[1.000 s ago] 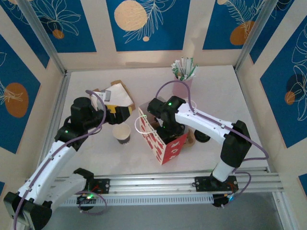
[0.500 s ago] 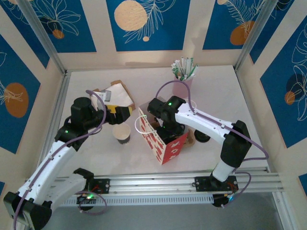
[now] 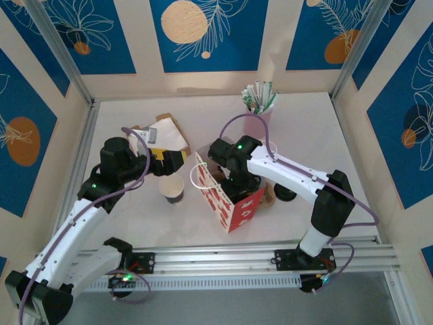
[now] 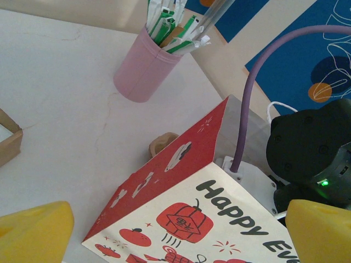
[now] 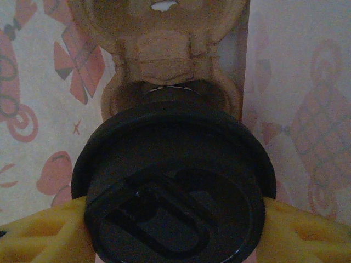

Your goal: Pack the takeout coffee

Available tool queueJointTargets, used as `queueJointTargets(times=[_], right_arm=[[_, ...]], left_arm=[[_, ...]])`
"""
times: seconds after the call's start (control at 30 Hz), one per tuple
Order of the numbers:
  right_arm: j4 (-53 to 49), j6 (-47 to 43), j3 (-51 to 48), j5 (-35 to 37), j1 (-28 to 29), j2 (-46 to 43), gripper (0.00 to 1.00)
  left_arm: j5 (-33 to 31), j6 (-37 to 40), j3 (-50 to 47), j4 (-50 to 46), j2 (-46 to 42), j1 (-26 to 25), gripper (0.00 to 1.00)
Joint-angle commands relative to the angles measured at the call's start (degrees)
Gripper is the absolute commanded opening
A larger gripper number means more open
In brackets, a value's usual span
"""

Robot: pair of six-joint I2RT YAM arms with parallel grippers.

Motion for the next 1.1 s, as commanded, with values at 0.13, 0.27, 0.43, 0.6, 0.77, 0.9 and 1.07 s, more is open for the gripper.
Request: queueJointTargets(times=[0.13, 0.27, 0.43, 0.6, 0.77, 0.9, 1.07], right_arm=[[1.14, -1.21, -1.52, -2.72, -0.29, 2.08, 0.58], [1.98, -1.42, -2.07, -3.66, -0.62, 2.57, 0.58], [2.71, -1.82, -2.70, -4.06, -1.02, 3.15, 0.58], [3.09, -1.89, -3.00, -4.37, -1.22, 3.23, 0.58], [3.09, -1.91, -3.16, -4.37, -1.31, 3.13, 0.58], [3.09, -1.90, -3.13, -4.37, -1.42, 3.08, 0.58], [3.09, -1.95, -3.35, -4.37, -1.38, 2.99, 0.58]], left_arm=[[0.46, 1.31, 1.35, 1.79, 0.48, -0.61, 0.99], [0.46, 1.34, 1.37, 1.91, 0.71, -0.70, 0.99], [0.37, 1.48, 1.37, 1.76, 0.72, -0.70, 0.99], [0.27, 1.48, 1.28, 1.77, 0.79, -0.70, 0.99], [0.17, 1.50, 1.27, 1.80, 0.82, -0.77, 0.99], [0.18, 1.39, 1.21, 1.95, 0.88, -0.79, 0.99], [0.15, 1.34, 0.91, 2.08, 0.72, -0.79, 0.99]])
